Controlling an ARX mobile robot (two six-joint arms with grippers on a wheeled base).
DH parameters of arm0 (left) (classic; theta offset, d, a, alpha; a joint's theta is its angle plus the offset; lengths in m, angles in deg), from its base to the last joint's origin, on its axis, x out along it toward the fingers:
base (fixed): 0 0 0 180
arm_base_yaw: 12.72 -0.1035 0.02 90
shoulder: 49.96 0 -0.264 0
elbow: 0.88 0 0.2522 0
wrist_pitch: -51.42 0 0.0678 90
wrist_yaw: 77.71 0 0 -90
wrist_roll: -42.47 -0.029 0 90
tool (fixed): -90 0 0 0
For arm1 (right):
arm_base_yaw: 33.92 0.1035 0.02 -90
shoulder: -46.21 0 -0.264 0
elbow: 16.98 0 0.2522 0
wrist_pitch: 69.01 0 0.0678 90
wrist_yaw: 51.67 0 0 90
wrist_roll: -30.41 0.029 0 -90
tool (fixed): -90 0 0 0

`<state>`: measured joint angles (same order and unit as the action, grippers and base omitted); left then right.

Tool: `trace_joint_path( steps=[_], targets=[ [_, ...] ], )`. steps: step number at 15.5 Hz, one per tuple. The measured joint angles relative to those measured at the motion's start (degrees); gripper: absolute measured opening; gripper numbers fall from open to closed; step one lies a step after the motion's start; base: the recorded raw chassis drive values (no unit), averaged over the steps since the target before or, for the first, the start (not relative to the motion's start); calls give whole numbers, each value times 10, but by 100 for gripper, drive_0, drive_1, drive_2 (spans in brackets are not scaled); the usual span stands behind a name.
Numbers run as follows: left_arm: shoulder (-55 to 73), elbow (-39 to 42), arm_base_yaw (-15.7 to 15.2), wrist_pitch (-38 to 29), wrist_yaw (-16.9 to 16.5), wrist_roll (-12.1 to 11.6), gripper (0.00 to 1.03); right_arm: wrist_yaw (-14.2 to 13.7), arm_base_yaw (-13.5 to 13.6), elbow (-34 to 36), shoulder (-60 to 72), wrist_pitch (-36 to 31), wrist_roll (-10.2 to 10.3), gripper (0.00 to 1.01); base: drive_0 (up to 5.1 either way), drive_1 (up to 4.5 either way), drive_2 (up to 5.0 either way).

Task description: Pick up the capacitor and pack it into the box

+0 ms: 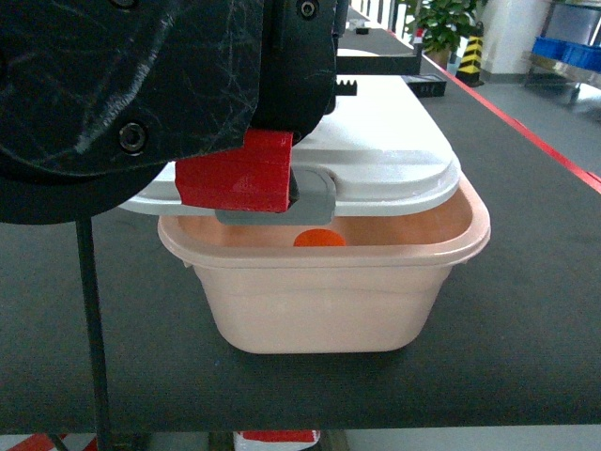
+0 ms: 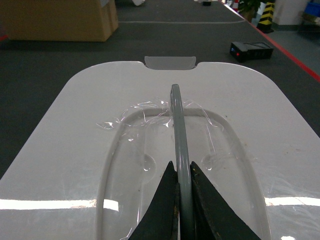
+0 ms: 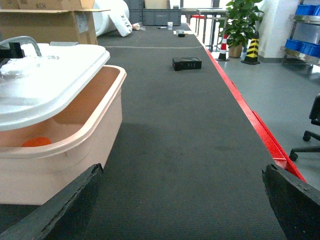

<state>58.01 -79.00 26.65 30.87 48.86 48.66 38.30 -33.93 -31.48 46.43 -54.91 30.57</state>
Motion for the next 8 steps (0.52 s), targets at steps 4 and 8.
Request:
trace_joint_path(
  steps=[4,8],
  targets=[
    [37,-19,15,-9,29,0,2,0,0,0,0,0,0,98,0,0,0],
    [47,-29,22,-12,26,0,2,0,0,0,0,0,0,98,0,0,0]
  ],
)
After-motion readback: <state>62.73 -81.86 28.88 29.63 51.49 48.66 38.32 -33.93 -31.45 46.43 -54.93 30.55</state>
